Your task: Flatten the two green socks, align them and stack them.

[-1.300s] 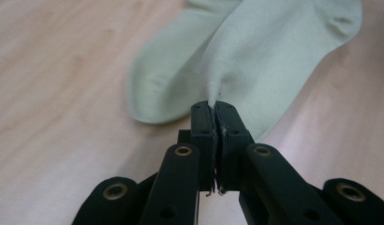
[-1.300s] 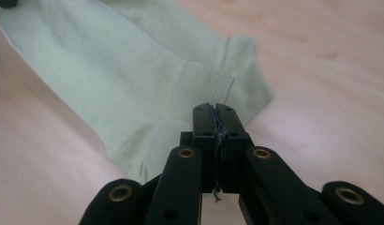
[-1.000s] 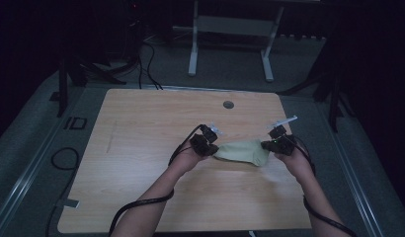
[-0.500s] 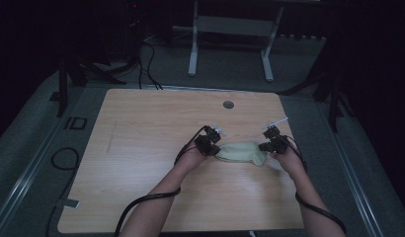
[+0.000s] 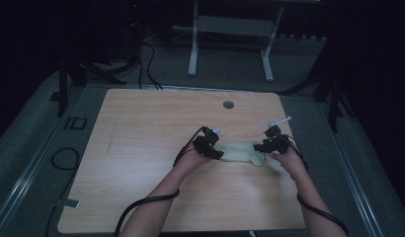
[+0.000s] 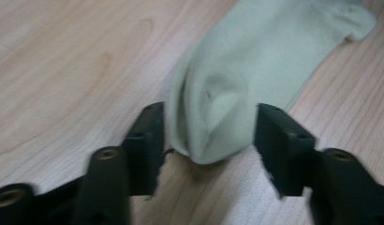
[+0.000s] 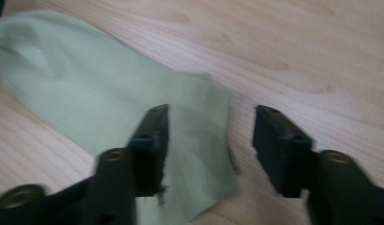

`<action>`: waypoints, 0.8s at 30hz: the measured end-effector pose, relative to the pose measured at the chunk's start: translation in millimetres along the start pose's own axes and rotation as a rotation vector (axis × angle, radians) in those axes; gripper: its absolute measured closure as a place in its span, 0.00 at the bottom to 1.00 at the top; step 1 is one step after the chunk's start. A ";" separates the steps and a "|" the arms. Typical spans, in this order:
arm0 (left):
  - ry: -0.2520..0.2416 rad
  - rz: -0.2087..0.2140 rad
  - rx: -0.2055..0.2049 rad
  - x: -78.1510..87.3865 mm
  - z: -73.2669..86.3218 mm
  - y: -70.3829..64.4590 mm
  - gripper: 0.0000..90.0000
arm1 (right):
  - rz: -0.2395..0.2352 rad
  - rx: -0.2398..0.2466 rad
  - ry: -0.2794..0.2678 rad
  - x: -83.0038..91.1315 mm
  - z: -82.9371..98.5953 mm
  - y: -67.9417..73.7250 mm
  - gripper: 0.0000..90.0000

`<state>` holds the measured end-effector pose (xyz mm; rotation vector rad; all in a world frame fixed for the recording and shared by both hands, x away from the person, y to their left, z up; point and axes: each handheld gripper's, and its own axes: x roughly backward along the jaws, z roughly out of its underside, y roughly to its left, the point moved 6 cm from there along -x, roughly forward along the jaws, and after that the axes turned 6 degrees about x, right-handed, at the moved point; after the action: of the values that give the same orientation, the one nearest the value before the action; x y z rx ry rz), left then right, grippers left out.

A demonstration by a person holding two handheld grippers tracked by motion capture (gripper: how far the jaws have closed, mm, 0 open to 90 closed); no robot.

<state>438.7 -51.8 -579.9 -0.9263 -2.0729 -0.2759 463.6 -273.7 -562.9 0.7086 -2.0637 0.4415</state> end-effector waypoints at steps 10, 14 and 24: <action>-0.096 -0.051 0.049 18.5 6.2 5.1 0.10 | -0.063 0.023 -0.046 6.8 1.3 10.2 0.16; -0.126 -0.055 0.077 25.0 10.6 9.0 0.07 | -0.066 0.032 -0.047 5.5 6.5 13.6 0.15; -0.149 -0.051 0.097 31.2 28.0 14.3 0.06 | -0.058 0.045 -0.101 14.4 11.9 22.8 0.16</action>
<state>419.8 -12.0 -575.6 -0.8593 -2.2277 -0.1351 435.2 -267.1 -558.3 0.8301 -2.1270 0.4279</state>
